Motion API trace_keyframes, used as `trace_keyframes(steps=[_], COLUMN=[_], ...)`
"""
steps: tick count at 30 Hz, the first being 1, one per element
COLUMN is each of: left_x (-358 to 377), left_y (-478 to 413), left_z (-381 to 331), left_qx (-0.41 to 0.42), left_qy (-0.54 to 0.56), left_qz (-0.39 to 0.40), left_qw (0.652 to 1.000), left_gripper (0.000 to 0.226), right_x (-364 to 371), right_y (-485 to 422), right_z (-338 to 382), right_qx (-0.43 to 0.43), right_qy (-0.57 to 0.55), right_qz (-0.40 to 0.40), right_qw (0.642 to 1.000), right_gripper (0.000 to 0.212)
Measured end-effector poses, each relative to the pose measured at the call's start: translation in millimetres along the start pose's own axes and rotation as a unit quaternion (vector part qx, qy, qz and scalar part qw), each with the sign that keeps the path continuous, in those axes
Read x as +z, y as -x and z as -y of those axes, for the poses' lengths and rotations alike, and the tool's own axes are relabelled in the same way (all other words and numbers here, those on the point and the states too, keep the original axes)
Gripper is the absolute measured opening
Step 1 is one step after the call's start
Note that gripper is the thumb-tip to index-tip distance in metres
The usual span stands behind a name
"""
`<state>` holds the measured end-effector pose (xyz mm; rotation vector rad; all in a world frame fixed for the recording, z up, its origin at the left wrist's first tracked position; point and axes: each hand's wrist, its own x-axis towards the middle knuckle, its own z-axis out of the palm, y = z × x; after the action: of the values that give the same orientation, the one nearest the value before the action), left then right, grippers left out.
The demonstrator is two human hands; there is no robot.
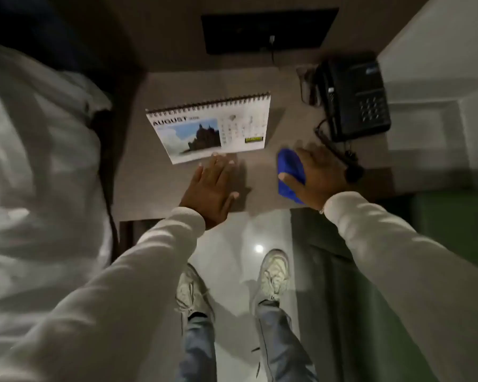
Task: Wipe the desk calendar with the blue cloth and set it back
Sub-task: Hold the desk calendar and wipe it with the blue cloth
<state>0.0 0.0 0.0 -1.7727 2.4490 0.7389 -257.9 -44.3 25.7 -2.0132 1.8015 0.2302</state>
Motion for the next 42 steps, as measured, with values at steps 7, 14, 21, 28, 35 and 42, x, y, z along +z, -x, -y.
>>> trace_keyframes(steps=[7,14,21,28,35,42], left_x=[82.9,56.8,-41.8,-120.3,-158.2,-146.2], left_y=[-9.1,-7.2,9.5,-8.3,-93.6,-115.2], left_z=[17.0,11.3,27.9,54.2,66.4,88.9], left_qx=[-0.021,-0.029,0.015,0.124,0.241,0.381], left_qy=[-0.063,-0.058,-0.120,-0.189,-0.272,-0.276], left_qz=[-0.026,0.050,0.047,0.000,0.029,0.026], left_qw=[0.997,0.997,0.992,0.974,0.931,0.882], left_gripper=[0.070,0.074,0.079,0.077,0.086,0.098], right_x=[79.2,78.7,62.8,70.0,64.8,75.9], right_y=[-10.5,-10.2,-2.0,30.6,7.4,-46.6], right_z=[1.4,8.8,12.5,109.1,172.7,202.7], right_qx=[0.046,0.045,0.069,0.167,0.161,0.146], right_qy=[-0.003,-0.036,-0.244,-0.434,-0.491,-0.529], right_qz=[-0.071,-0.114,-0.151,-0.195,-0.308,-0.404], right_qw=[0.996,0.992,0.956,0.864,0.799,0.732], right_gripper=[0.078,0.054,0.042,0.054,0.056,0.053])
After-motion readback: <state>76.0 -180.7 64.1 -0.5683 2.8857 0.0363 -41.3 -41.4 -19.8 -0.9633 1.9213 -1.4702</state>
